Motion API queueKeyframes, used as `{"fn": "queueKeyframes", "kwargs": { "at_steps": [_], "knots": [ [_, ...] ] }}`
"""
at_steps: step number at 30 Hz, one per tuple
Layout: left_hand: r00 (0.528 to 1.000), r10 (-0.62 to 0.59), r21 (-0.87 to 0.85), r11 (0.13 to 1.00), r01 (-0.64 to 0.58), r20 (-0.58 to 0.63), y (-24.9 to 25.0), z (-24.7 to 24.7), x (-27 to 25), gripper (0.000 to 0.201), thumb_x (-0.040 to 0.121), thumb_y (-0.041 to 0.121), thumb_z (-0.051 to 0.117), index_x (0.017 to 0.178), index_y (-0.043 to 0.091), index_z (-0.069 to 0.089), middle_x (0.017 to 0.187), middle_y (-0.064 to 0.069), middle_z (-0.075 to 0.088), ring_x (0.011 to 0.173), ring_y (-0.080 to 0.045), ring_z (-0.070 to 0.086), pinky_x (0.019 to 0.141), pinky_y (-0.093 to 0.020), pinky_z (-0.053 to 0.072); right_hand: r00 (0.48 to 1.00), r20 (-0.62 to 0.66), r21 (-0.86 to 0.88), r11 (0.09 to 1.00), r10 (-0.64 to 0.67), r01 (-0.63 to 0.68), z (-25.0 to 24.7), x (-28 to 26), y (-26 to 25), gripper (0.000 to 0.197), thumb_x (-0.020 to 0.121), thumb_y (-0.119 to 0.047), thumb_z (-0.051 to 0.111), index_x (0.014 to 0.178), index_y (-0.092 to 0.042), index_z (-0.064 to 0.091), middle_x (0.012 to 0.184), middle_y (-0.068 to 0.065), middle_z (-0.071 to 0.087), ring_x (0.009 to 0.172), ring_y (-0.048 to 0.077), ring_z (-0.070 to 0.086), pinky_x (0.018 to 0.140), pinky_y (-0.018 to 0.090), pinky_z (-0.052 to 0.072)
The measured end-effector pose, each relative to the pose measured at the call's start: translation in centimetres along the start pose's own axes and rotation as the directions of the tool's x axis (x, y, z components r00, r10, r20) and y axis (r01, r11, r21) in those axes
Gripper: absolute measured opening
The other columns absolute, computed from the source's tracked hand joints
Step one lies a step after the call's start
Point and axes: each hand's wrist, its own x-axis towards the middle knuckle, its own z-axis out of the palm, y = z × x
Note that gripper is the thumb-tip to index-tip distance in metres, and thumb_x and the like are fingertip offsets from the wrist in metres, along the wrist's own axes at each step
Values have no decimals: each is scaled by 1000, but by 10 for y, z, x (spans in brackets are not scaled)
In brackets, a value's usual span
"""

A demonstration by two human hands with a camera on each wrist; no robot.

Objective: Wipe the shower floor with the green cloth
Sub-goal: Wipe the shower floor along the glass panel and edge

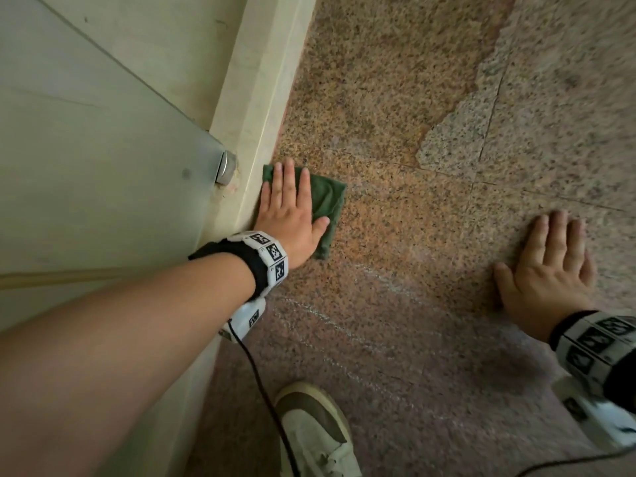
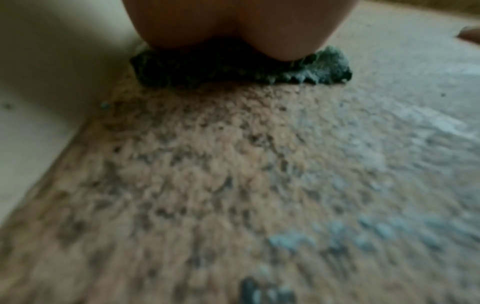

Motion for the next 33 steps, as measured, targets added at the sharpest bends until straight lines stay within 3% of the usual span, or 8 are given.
{"fn": "queueKeyframes", "kwargs": {
  "at_steps": [6, 11, 13, 14, 17, 19, 25, 33],
  "knots": [
    [951, 284, 83, 952, -295, 125, 31, 12, -35, 85, 98, 55, 27, 153, 7, -16, 155, -21, -33, 144, -37, -30, 119, -55, -10, 1000, 20, -34, 999, -13, 13, -2, 0, -1, 89, 87, -61, 11, 154, -8, -12, 161, 10, -19, 147, 27, -21, 118, 42, -9],
    [729, 631, 129, 726, -675, 264, 102, 34, -85, 89, 96, 58, 35, 153, 11, -14, 152, -16, -35, 144, -36, -29, 114, -52, -19, 999, 37, -28, 999, -25, 26, -1, 1, 1, 86, 88, -60, 12, 153, -9, -14, 161, 10, -22, 147, 28, -22, 119, 44, -8],
    [699, 657, 141, 692, -708, 283, 109, 34, -83, 85, 99, 59, 28, 149, 16, -24, 149, -12, -42, 143, -31, -33, 114, -48, -21, 999, 19, -13, 1000, -27, 27, 0, 2, 1, 87, 88, -59, 15, 153, -9, -12, 161, 10, -21, 148, 28, -20, 119, 43, -7],
    [722, 643, 158, 709, -688, 258, 104, 29, -75, 83, 99, 60, 25, 147, 18, -28, 148, -9, -43, 143, -29, -33, 115, -46, -19, 1000, 14, -10, 1000, -27, 28, 0, 2, 0, 86, 90, -59, 19, 154, -9, -11, 161, 10, -20, 148, 28, -19, 119, 43, -7],
    [935, 341, 159, 922, -353, 96, 63, 6, -27, 81, 99, 61, 19, 149, 18, -28, 152, -10, -40, 144, -27, -31, 118, -44, -16, 1000, 7, -4, 1000, -26, 26, 2, 1, 3, 85, 95, -55, 29, 154, -10, -12, 161, 9, -21, 148, 28, -19, 119, 43, -6],
    [988, 123, 98, 986, -132, 93, 32, -11, -4, 81, 99, 59, 20, 152, 16, -23, 157, -11, -33, 146, -27, -27, 119, -46, -11, 999, 14, -4, 999, -33, 33, 1, 2, 2, 85, 95, -55, 29, 153, -10, -13, 161, 9, -22, 148, 28, -20, 119, 43, -7],
    [989, 52, 4, 999, -54, 136, 58, -6, -16, 84, 99, 54, 26, 151, 11, -23, 155, -18, -35, 143, -36, -31, 117, -54, -12, 999, 32, 11, 1000, -26, 26, -3, 1, 1, 84, 96, -55, 27, 153, -10, -15, 161, 8, -23, 147, 28, -23, 120, 44, -6],
    [814, 505, 44, 842, -538, 287, 151, 7, -55, 85, 99, 58, 28, 151, 17, -25, 151, -14, -42, 139, -34, -39, 112, -54, -22, 1000, 14, 20, 999, -26, 25, -2, -2, -2, 84, 96, -54, 29, 154, -10, -12, 161, 8, -21, 147, 28, -21, 120, 44, -5]
  ]
}}
